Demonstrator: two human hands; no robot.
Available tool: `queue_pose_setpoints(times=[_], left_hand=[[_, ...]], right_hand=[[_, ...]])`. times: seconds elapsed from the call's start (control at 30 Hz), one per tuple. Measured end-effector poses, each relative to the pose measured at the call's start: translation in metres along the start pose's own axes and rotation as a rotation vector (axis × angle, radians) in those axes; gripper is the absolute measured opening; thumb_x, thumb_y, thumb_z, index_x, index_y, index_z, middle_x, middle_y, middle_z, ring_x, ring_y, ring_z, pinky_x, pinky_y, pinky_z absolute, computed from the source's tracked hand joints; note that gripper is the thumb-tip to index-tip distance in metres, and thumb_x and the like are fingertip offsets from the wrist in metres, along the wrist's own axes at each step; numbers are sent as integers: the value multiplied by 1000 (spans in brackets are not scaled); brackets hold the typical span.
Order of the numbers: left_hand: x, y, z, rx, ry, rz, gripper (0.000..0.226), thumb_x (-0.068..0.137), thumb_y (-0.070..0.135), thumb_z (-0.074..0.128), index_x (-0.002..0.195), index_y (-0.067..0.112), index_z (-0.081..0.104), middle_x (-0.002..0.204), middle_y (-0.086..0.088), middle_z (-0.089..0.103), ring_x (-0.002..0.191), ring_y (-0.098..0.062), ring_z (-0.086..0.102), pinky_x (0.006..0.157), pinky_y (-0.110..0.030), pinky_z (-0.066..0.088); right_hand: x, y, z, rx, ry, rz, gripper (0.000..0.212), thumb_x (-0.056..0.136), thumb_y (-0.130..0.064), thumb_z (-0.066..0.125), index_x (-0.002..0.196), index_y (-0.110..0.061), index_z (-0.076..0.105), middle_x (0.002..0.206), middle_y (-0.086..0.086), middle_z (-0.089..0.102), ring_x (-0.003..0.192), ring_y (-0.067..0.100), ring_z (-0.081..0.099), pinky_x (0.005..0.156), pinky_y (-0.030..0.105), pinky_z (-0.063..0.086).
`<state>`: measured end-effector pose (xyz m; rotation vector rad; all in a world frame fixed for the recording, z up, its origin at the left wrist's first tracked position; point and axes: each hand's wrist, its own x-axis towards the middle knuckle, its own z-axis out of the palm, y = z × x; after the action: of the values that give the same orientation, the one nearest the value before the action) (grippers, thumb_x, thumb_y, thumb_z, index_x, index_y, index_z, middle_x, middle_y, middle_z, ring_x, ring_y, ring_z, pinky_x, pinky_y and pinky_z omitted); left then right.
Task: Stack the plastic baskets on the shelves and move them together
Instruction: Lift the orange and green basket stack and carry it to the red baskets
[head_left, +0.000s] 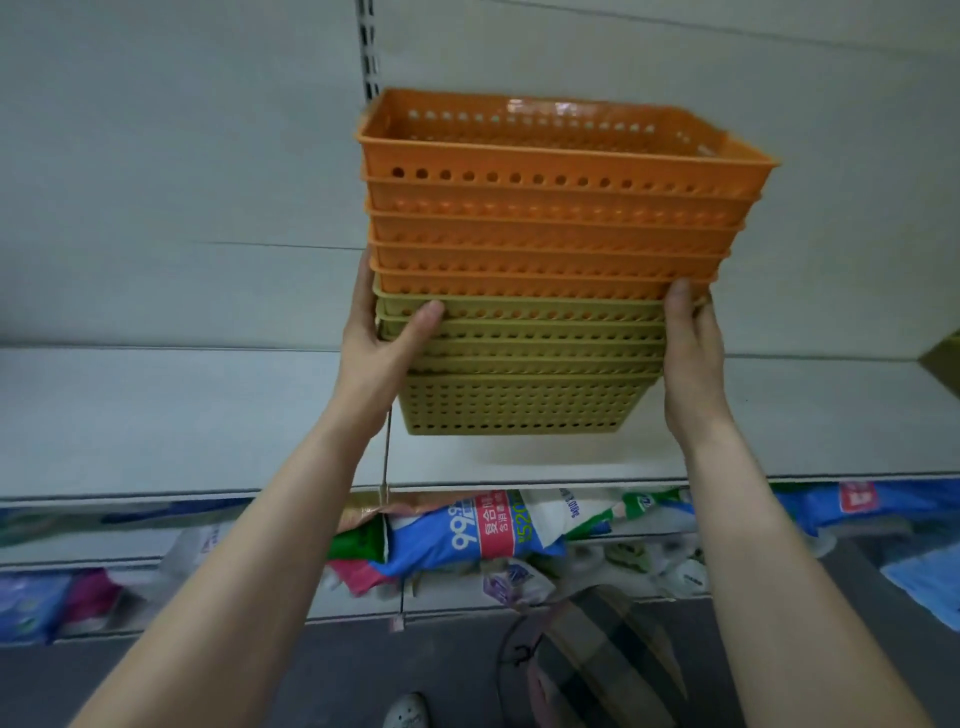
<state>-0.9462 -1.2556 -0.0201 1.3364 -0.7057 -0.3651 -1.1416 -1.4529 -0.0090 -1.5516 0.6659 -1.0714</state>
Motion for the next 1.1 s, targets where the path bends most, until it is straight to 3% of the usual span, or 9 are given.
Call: queue_pose_setpoints(times=[0.13,0.23,0.5,0.6,0.67,0.77,0.9,1.0,1.1], left_hand=[[-37,30,-24,4,102,31,68,88,33,66,147,26,34,133,0,61,118,-14,61,100,-40,51],[-64,51,-46,17,178,58,64,86,37,65,144,28,39,125,5,65,111,-9,65,89,-29,56],[-125,106,-143,63,477,119,68,79,46,69,140,27,45,109,13,72,102,-7,68,84,-27,57],[-142,119,-191,84,581,150,56,89,32,65,141,32,44,115,12,68,102,-3,67,90,-31,54],[-154,127,-229,132,627,168,61,88,38,65,144,36,40,122,11,66,107,-3,65,92,-33,53],[-171,144,-294,233,624,192,67,85,49,60,147,34,36,133,6,62,118,-9,61,100,-37,50],[-193,173,-381,309,576,207,65,92,34,57,151,31,29,141,3,56,122,-9,57,104,-34,48],[-204,191,-435,330,675,246,58,96,24,54,149,28,32,139,3,57,121,-7,58,103,-33,49],[-205,210,-485,348,761,260,54,96,26,54,146,29,35,129,8,61,114,-4,61,99,-35,51]], right_hand=[[-16,-23,17,8,-87,-60,42,95,-55,50,135,-42,48,129,-25,60,121,-2,57,107,30,43],[-25,-37,35,33,-155,-92,37,99,-44,50,135,-36,49,124,-26,61,115,-6,59,103,29,45],[-66,-84,145,103,-396,-110,55,97,-48,53,146,-24,44,138,-8,59,123,6,57,109,37,44],[-87,-100,201,110,-467,-96,68,89,-63,55,146,-27,44,138,-10,58,126,9,55,111,41,43],[-103,-110,239,118,-489,-96,70,87,-66,55,145,-28,44,137,-10,58,126,9,55,110,43,43],[-129,-126,300,156,-525,-98,61,90,-63,53,141,-31,48,131,-11,62,121,9,58,106,41,46],[-169,-153,386,225,-557,-99,48,96,-53,51,137,-27,50,118,-15,64,106,1,61,92,31,50],[-197,-172,448,257,-590,-77,47,97,-53,50,137,-28,50,119,-15,64,105,0,61,88,27,50],[-218,-189,503,283,-619,-74,43,98,-51,50,134,-27,52,117,-15,65,104,0,62,83,24,50]])
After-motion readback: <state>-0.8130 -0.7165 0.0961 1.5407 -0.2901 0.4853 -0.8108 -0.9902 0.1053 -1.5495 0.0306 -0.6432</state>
